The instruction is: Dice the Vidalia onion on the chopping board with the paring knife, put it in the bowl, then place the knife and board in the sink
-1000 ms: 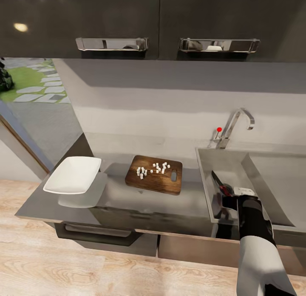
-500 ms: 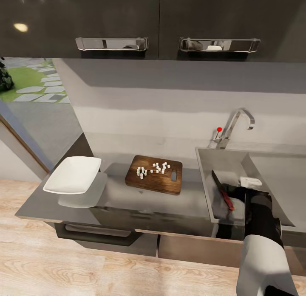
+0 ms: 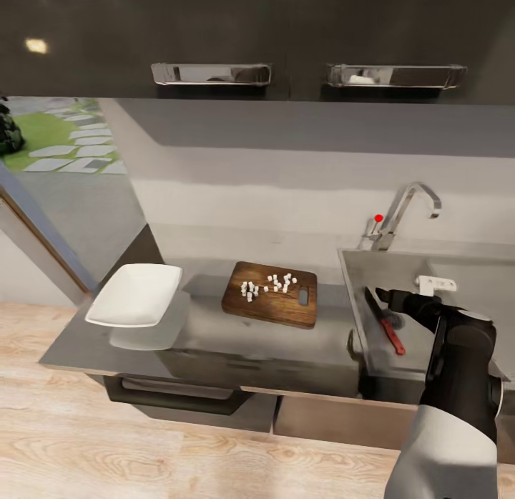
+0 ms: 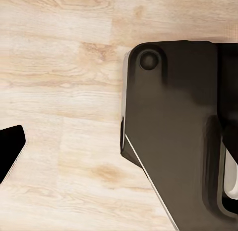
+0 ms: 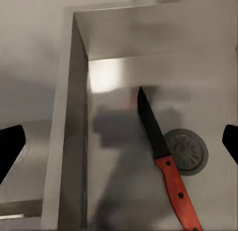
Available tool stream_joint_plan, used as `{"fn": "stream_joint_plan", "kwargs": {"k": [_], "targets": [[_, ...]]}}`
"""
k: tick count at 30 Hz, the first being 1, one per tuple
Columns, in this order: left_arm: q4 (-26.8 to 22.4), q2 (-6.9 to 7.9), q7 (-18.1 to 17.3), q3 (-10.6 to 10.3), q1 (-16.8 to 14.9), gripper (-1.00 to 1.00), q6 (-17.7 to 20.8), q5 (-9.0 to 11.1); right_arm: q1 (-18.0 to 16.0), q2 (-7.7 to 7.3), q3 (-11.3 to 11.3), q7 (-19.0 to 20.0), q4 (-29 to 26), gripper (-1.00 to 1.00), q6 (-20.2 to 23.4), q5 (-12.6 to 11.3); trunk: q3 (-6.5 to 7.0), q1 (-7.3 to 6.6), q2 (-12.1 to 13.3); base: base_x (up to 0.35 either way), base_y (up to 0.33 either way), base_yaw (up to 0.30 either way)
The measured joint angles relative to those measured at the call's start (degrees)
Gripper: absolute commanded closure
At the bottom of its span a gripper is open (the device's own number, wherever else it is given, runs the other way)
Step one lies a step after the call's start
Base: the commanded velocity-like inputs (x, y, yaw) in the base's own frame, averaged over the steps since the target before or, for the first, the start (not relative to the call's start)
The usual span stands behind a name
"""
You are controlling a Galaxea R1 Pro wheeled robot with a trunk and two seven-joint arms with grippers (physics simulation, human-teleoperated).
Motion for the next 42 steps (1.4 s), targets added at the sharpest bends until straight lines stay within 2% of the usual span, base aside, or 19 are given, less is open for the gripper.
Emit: {"fn": "stream_joint_plan", "kwargs": {"k": [23, 36, 42], "targets": [[0.16, 0.0, -0.1, -0.01, 0.0, -1.0, 0.0, 0.01, 0.02, 0.04, 0.05, 0.06, -0.04, -1.0, 0.02, -0.09, 0.0, -0.01, 0.0, 0.009, 0.302, 0.0], [0.18, -0.09, -0.13, -0.01, -0.01, -1.0, 0.02, 0.02, 0.01, -0.19, 0.04, -0.24, 0.05, -1.0, 0.18, 0.13, 0.0, 0.0, 0.0, 0.11, 0.004, 0.0], [0.18, -0.05, -0.1, -0.01, 0.0, -1.0, 0.0, 0.01, 0.02, 0.24, 0.2, -0.2, 0.27, -1.0, 0.19, 3.8, 0.0, 0.0, 0.0, 0.008, 0.127, 0.0]]}}
